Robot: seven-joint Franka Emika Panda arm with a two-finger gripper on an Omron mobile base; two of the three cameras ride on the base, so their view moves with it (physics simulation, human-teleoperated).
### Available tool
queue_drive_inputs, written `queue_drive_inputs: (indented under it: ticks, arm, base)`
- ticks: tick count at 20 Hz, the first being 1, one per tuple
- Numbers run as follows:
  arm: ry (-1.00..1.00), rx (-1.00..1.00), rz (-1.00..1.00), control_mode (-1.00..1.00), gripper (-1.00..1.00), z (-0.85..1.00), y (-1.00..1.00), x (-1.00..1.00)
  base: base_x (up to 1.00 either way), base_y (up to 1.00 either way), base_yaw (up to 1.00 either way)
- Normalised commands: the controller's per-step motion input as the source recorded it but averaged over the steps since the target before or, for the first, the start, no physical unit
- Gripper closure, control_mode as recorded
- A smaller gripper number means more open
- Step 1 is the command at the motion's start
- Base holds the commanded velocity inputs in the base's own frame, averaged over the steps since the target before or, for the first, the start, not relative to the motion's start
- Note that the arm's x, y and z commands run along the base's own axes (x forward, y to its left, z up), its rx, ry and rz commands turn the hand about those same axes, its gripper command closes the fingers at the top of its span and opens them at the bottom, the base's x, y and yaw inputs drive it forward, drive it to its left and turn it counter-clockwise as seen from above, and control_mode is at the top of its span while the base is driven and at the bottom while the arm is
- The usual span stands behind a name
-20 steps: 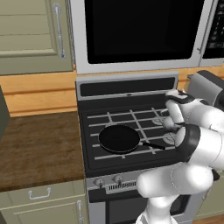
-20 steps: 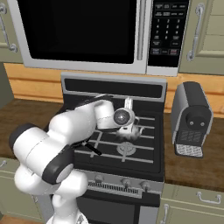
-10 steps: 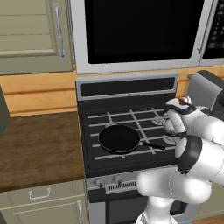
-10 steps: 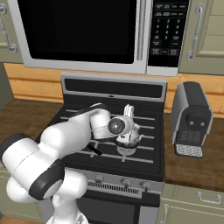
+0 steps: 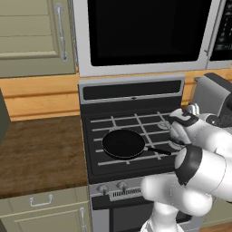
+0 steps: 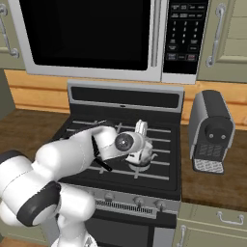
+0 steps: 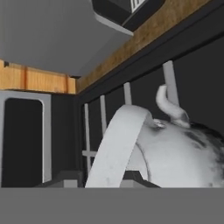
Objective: Pick the kettle from the counter and place it on a stove burner. Then turn the burner on.
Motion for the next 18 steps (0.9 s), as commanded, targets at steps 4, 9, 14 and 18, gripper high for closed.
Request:
queue_drive_inputs:
  ticks: [4,9,14,18]
  arm:
    - [0.08,0.00,-0.02,-1.00,1.00,-0.29,0.00,-0.06]
    - [0.10,0.00,-0.01,-1.00,1.00,-0.33,0.00,-0.19]
    - [0.09,0.00,-0.01,-1.00,-1.00,-0.29,0.00,-0.27]
    - [0.05,0.00,-0.02,-1.00,-1.00,-0.03,-0.04,-0.03]
  base:
    - [0.00,0.00,0.00]
    - [0.00,0.00,0.00]
    - [0.00,0.00,0.00]
    - [0.00,0.00,0.00]
